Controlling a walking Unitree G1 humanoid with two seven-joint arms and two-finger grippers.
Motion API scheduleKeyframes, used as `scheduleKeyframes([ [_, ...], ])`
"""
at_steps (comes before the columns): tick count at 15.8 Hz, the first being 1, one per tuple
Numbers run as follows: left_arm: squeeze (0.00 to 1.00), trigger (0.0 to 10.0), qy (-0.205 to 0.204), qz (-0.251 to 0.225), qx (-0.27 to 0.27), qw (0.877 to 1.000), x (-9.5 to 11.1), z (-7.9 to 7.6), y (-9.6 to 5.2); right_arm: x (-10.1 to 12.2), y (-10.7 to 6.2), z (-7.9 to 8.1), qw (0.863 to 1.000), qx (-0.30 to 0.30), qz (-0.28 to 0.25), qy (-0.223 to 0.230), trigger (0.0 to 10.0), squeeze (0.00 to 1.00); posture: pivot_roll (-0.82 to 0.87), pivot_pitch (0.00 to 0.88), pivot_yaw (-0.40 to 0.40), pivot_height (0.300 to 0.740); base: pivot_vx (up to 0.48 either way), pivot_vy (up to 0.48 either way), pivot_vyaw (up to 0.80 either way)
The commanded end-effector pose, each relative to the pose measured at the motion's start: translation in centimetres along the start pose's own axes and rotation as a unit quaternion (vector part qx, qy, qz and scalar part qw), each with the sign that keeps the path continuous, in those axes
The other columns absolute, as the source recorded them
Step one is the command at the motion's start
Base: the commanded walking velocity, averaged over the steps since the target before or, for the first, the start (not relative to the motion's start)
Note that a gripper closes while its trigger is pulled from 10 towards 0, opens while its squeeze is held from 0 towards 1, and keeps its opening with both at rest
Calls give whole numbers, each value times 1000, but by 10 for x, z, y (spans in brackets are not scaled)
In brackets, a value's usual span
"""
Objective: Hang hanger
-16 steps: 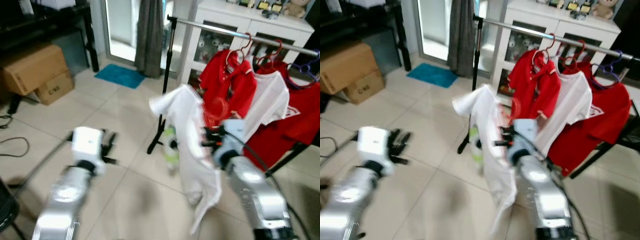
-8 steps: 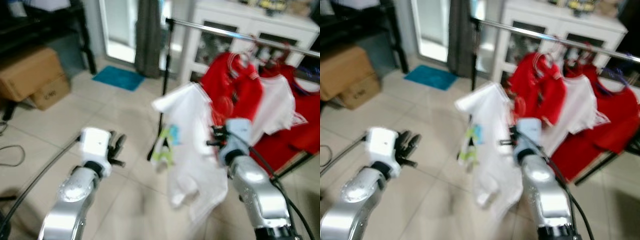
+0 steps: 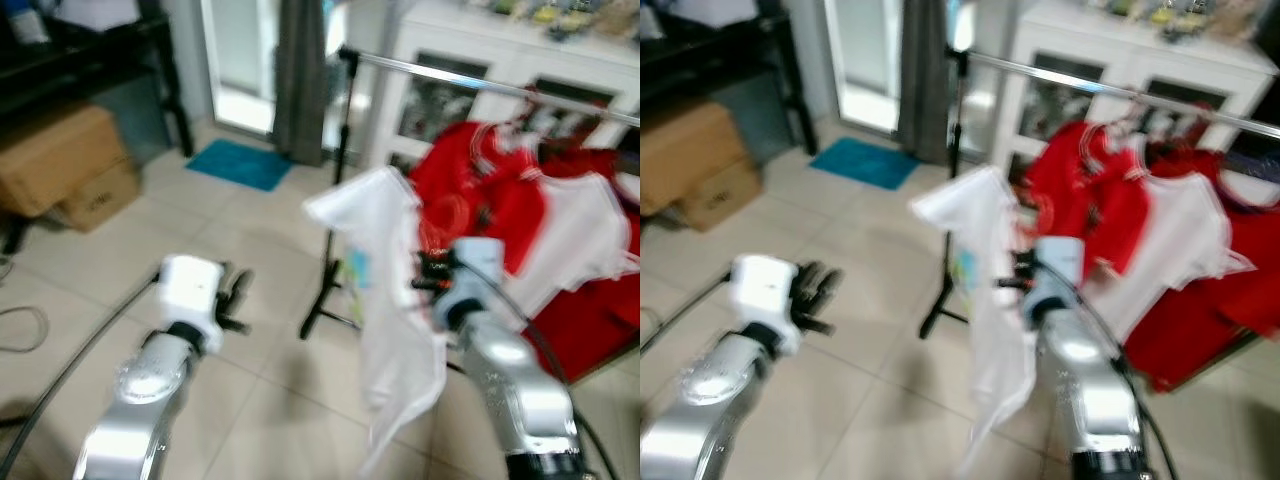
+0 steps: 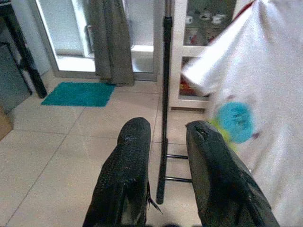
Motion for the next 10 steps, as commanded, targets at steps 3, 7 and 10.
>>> scheduleKeyframes([
  [3, 1000, 10000, -17, 3, 0, 1000, 3, 5, 1, 9, 1, 10, 1000, 18, -19, 7, 10000, 0, 18, 0, -62, 740, 416, 0, 0],
  [7, 1000, 10000, 0, -2, -5, 1000, 4, 5, 2, 10, 1, 11, 1000, 20, -20, 11, 10000, 0, 19, 0, -60, 740, 443, 0, 0],
  [10, 1000, 10000, 4, -3, -9, 1000, 6, 4, 2, 12, 3, 14, 999, 27, -22, 9, 10000, 0, 23, 0, -62, 740, 445, 0, 0],
])
Point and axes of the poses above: a point about 5 cm out from each wrist's last joint towards the gripper, its own y axis pointing out of the wrist towards the gripper, its own x axis along the axis of the wrist's last joint, z = x × y, the point moved 3 cm from there along y, pointing out of the wrist towards the gripper, and after that the axes turned 7 degrees about y, right-handed, at the moved point
